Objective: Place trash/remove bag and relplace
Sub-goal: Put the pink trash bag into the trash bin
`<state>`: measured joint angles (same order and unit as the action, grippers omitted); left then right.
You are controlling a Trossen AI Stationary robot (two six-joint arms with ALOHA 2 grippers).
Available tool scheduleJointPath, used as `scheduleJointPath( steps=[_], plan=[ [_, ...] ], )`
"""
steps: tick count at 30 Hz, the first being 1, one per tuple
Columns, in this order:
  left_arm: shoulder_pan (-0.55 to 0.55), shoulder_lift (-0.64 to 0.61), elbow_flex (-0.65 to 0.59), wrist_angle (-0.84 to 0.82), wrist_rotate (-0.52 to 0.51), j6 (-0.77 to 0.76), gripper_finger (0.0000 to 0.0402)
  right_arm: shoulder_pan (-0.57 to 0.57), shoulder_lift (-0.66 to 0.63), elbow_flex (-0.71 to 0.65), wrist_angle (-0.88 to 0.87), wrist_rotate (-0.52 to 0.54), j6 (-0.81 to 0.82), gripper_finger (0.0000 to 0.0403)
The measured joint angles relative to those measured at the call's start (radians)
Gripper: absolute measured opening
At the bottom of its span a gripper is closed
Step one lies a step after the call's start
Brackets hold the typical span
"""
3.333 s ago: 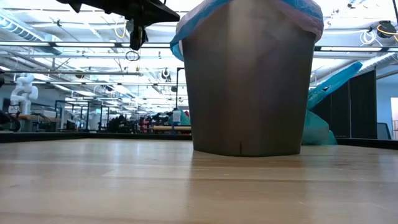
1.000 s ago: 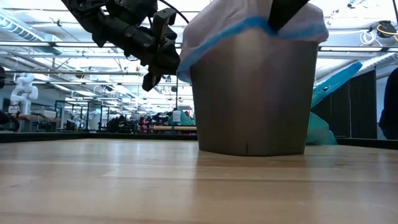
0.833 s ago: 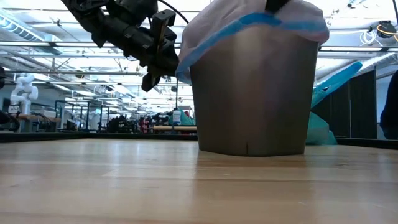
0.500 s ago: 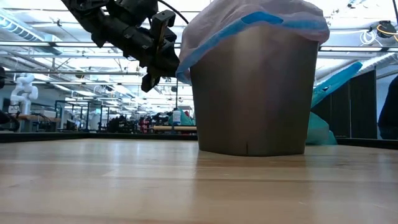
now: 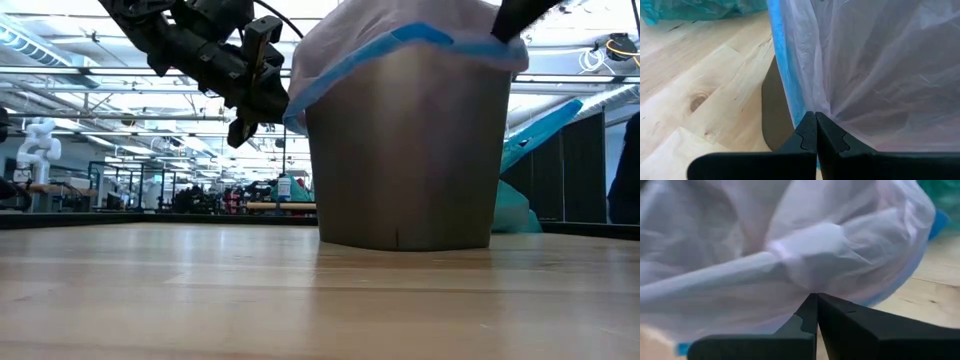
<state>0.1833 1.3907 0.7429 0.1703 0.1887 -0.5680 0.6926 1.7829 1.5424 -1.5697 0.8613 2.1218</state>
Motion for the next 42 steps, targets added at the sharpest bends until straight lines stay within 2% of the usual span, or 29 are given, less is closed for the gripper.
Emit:
scheduleJointPath(
  steps=[3, 8, 13, 17, 24, 27, 31, 36, 39, 42],
  plan=[
    [0.0, 0.0, 0.0, -0.001, 0.0, 0.0, 0.0, -0.029, 0.0, -0.058, 0.052, -0.004, 0.013, 0.0],
    [0.0, 0.0, 0.0, -0.025, 0.0, 0.001, 0.0, -0.073, 0.001, -0.141, 0.27, -0.056, -0.062, 0.0],
    [0.016, -0.007, 0.0, -0.085, -0.001, 0.009, 0.0, -0.078, -0.001, -0.133, 0.418, -0.098, -0.172, 0.0],
    [0.046, -0.06, 0.0, -0.131, -0.002, 0.041, 0.0, -0.047, -0.012, -0.027, 0.347, -0.099, -0.19, 0.0],
    [0.125, -0.168, 0.0, -0.26, -0.01, 0.109, 0.0, -0.017, -0.012, 0.222, -0.003, -0.094, -0.107, 0.0],
    [0.147, -0.204, 0.0, -0.283, -0.01, 0.129, 0.0, -0.025, -0.032, 0.269, -0.005, -0.065, -0.217, 0.0],
    [0.159, -0.231, 0.0, -0.272, 0.006, 0.131, 0.0, -0.086, -0.054, 0.325, -0.001, 0.017, -0.336, 0.0],
    [0.159, -0.23, 0.0, -0.281, 0.04, 0.13, 0.0, -0.251, -0.092, 0.367, 0.001, 0.075, -0.554, 0.0],
    [0.159, -0.244, 0.0, -0.293, 0.04, 0.13, 0.0, -0.383, -0.12, 0.384, 0.0, 0.034, -0.7, 0.0],
    [0.159, -0.278, 0.0, -0.287, 0.04, 0.13, 0.0, -0.518, -0.159, 0.385, -0.002, -0.081, -0.814, 0.0]
  ],
)
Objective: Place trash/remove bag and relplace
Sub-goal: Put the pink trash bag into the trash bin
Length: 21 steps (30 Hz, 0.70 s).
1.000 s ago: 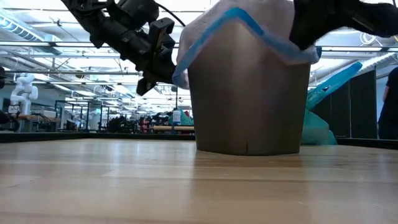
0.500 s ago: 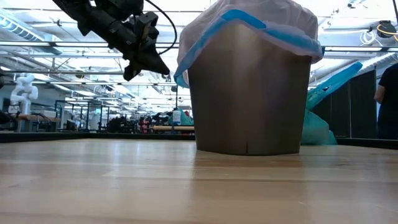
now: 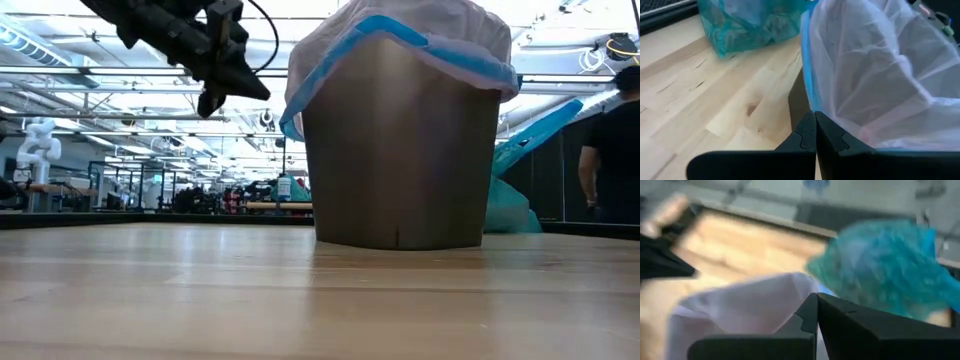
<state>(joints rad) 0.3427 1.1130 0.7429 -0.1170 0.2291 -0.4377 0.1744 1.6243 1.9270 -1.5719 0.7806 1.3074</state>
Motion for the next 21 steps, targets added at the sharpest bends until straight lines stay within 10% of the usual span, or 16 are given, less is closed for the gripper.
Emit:
scheduleJointPath(
  steps=[8, 21],
  plan=[
    [0.0, -0.085, 0.0, -0.095, 0.001, 0.0, 0.0, -0.288, 0.005, -0.004, 0.0, -0.479, -0.222, 0.0],
    [0.0, -0.213, 0.0, -0.184, -0.046, -0.002, 0.0, -0.355, 0.124, -0.006, 0.02, -0.75, -0.305, 0.0]
  ],
)
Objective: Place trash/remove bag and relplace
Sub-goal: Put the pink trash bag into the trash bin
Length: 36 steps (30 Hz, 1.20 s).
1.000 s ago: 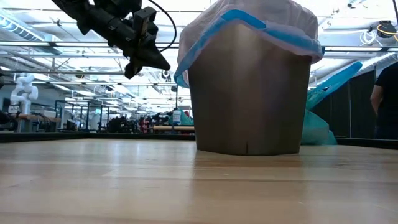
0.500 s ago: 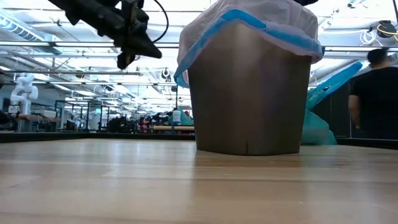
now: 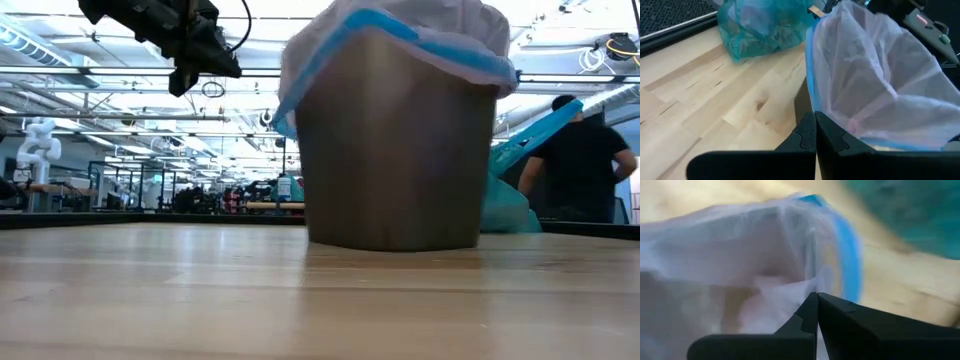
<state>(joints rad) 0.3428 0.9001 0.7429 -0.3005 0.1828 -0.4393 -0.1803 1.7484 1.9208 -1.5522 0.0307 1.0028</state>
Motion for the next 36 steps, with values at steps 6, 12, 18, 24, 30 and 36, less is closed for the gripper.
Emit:
scheduleJointPath(
  steps=[6, 12, 18, 24, 30, 36],
  plan=[
    [0.0, -0.005, 0.0, -0.007, -0.001, -0.001, 0.0, 0.004, 0.014, 0.002, 0.273, -0.17, -0.06, 0.0],
    [-0.001, -0.019, 0.0, -0.024, -0.001, -0.025, 0.0, 0.01, 0.006, 0.117, 0.168, -0.066, -0.155, 0.0],
    [-0.013, -0.06, 0.0, -0.024, -0.001, -0.022, 0.0, 0.002, 0.005, 0.116, 0.115, -0.213, -0.404, 0.0],
    [-0.016, -0.113, 0.0, -0.024, 0.0, -0.021, 0.0, -0.039, 0.006, -0.016, 0.238, -0.424, -0.55, 0.0],
    [-0.016, -0.147, 0.0, -0.024, 0.0, -0.023, 0.0, -0.064, 0.006, -0.197, 0.608, -0.668, -0.578, 0.0],
    [-0.017, -0.151, 0.0, -0.028, 0.0, -0.026, 0.0, -0.077, 0.005, -0.359, 0.96, -0.774, -0.465, 0.0]
  ],
)
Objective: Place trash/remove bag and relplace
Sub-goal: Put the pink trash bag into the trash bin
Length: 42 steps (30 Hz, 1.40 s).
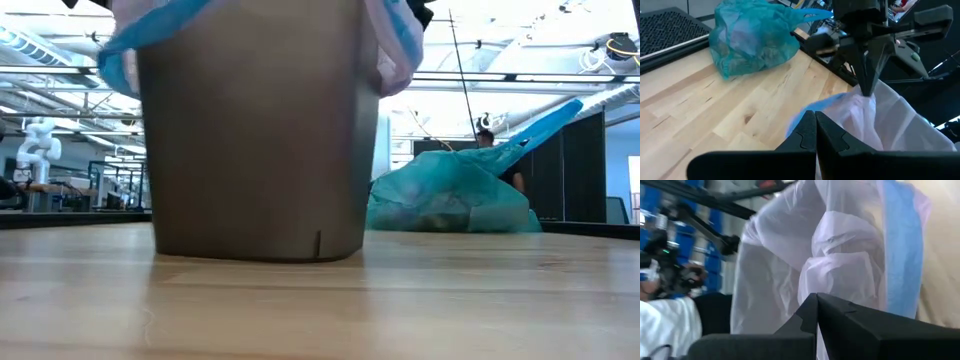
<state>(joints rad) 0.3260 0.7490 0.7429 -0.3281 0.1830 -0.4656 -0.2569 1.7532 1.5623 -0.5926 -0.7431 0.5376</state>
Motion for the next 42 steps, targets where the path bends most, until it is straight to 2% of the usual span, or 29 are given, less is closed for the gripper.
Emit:
scheduleJointPath(
  steps=[6, 10, 12, 17, 19, 26, 33, 38, 42],
  plan=[
    [0.0, 0.0, 0.0, -0.007, 0.002, -0.026, 0.0, 0.003, -0.006, -0.047, 0.145, -0.016, 0.105, 0.0],
    [0.0, 0.0, 0.0, -0.006, 0.002, -0.027, 0.0, -0.007, -0.037, -0.01, 0.164, 0.025, 0.08, 0.0],
    [0.0, 0.0, 0.0, -0.005, 0.018, -0.027, 0.0, -0.024, -0.05, 0.008, 0.112, 0.05, 0.045, 0.0],
    [-0.02, 0.0, 0.0, -0.05, 0.169, -0.07, 0.0, -0.06, -0.055, 0.035, -0.14, 0.188, -0.077, 0.0],
    [-0.052, 0.0, 0.0, -0.092, 0.202, -0.087, 0.0, -0.076, -0.076, 0.048, -0.212, 0.196, -0.11, 0.0],
    [-0.175, 0.018, 0.0, -0.221, 0.191, -0.141, 0.0, -0.084, -0.122, 0.047, -0.379, 0.198, -0.139, 0.0],
    [-0.21, 0.105, 0.0, -0.105, 0.095, -0.158, 0.0, -0.043, -0.125, 0.047, -0.571, 0.279, -0.133, 0.0],
    [-0.182, 0.194, 0.0, 0.083, 0.095, -0.127, 0.0, 0.014, -0.125, 0.047, -0.552, 0.288, -0.057, 0.0],
    [-0.125, 0.264, 0.0, 0.163, 0.096, -0.095, 0.0, 0.074, -0.125, 0.047, -0.537, 0.271, 0.018, 0.0]
  ],
)
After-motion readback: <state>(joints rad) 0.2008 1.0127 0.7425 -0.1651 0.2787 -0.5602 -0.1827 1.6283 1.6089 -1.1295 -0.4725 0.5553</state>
